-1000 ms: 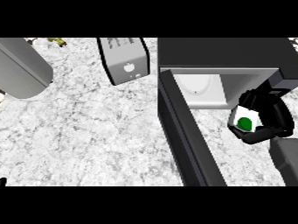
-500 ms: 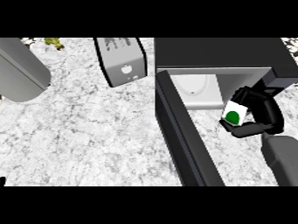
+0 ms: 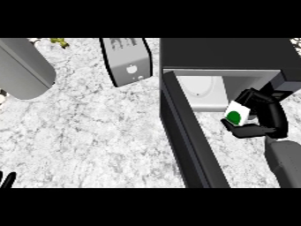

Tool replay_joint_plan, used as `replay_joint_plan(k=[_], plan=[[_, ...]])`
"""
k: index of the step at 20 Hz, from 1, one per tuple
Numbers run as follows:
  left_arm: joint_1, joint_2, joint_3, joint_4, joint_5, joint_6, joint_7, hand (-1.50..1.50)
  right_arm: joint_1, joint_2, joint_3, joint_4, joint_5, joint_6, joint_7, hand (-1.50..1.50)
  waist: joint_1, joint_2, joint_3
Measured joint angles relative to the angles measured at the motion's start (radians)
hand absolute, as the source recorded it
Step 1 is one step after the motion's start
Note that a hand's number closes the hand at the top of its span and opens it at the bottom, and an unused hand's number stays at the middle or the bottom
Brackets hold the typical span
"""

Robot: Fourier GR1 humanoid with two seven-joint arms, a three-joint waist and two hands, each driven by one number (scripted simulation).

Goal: Pick up the milk, place it into the microwave and close the microwave

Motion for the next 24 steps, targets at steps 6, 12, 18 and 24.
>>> replay_joint_plan(k=[6,12,18,24], plan=[[-0.040,0.009,-0.008,0.016,-0.002,-0.013,0.002,-1.50,0.037,-0.003,0.000,-0.046,0.036,-0.121,-0.009,1.50,0.030,0.009,0.003],[-0.071,0.022,-0.014,0.024,0.004,-0.028,0.013,-1.50,0.084,-0.011,0.004,-0.099,0.086,-0.270,0.015,1.50,0.071,0.018,0.002],[-0.103,0.033,-0.018,0.032,-0.006,-0.032,0.024,-1.50,0.094,0.017,-0.014,-0.130,0.107,-0.433,0.061,1.50,0.114,0.029,0.000],[-0.134,0.044,-0.022,0.043,-0.032,-0.033,0.034,-1.50,0.115,0.007,-0.015,-0.152,0.191,-0.603,0.071,-1.50,0.150,0.039,0.001]])
